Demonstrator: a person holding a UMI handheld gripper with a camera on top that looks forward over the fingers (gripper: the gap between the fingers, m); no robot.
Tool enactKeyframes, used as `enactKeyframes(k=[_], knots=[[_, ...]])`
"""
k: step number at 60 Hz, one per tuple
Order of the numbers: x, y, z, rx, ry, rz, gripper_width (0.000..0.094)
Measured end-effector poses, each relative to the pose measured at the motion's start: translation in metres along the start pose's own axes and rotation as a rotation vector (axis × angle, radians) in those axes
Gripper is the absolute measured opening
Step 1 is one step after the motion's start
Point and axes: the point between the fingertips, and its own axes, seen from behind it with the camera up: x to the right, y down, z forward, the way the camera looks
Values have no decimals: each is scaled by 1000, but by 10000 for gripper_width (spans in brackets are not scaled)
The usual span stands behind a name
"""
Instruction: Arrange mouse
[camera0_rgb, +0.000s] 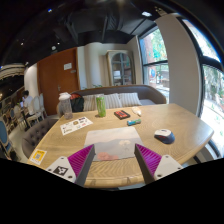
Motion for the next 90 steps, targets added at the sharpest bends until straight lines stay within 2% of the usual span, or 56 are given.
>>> enactKeyframes(k=[1, 15, 31, 35, 46, 60, 67, 70, 73, 82, 86, 90], knots=[[2, 1, 0, -2, 4, -1, 829], [60, 9, 9, -21, 54, 24, 829], [211, 42, 66, -60, 256, -10, 826], [236, 47, 82, -76, 281, -27, 825], [262, 44, 124, -99, 231, -5, 814], [280, 29, 168, -191, 163, 15, 819], [288, 23, 182, -225, 188, 27, 762], [294, 22, 182, -235, 205, 46, 707], [295, 23, 183, -233, 224, 50, 605], [299, 22, 180, -220, 288, 135, 543], [301, 18, 171, -234, 353, 169, 494], [291, -19, 154, -143, 391, 117, 469]])
